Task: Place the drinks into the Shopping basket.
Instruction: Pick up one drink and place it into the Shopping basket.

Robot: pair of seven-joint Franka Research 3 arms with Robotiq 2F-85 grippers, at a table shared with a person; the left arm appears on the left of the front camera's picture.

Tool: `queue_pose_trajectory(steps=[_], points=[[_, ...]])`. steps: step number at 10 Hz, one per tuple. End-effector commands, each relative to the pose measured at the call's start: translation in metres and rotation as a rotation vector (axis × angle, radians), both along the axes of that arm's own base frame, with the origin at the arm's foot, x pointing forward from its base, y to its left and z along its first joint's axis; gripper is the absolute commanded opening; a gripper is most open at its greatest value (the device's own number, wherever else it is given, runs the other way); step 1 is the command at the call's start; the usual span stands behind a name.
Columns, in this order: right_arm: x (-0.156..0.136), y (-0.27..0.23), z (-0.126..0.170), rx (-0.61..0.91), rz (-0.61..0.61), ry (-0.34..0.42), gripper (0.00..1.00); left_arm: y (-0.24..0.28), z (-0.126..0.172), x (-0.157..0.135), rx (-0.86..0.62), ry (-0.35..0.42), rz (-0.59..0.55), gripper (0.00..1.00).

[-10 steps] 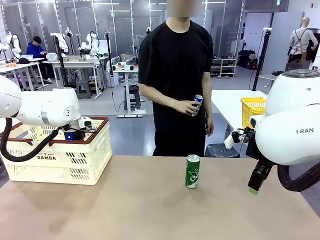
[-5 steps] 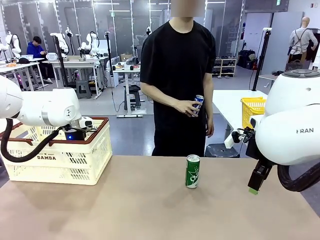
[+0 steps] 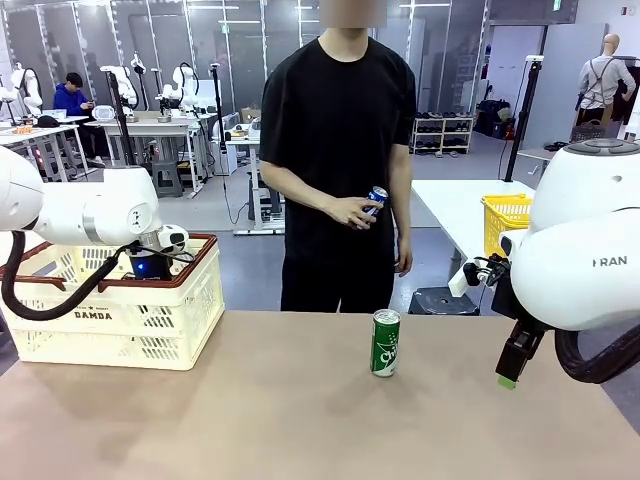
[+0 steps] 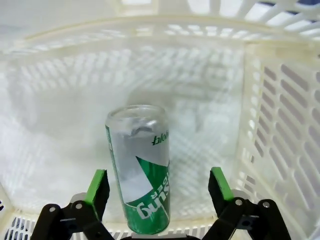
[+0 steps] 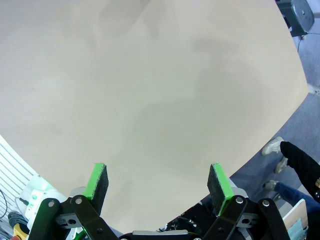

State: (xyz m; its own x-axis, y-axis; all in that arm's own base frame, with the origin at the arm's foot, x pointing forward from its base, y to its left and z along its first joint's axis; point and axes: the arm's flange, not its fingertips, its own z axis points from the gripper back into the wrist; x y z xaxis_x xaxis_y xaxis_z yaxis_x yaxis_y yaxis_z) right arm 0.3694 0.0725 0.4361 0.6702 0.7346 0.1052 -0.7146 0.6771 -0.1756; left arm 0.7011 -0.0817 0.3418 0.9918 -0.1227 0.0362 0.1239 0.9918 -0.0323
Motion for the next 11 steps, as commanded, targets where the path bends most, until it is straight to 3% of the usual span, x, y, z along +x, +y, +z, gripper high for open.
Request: queue_pose_trajectory(steps=[1,6,11], points=[[0.0,-0.001,0.0,-0.006,0.006,0.002,1.0,0.001,-0.006,-0.001,0.001,0.008,-0.005,1.0],[0.0,-0.001,0.0,-0.006,0.006,0.002,1.0,0.0,-0.003,0.0,0.001,0.004,0.0,1.0],[0.0,-0.001,0.0,-0.006,0.006,0.002,1.0,-0.022,0.09,-0.038,-0.031,-0.093,0.004,1.0]])
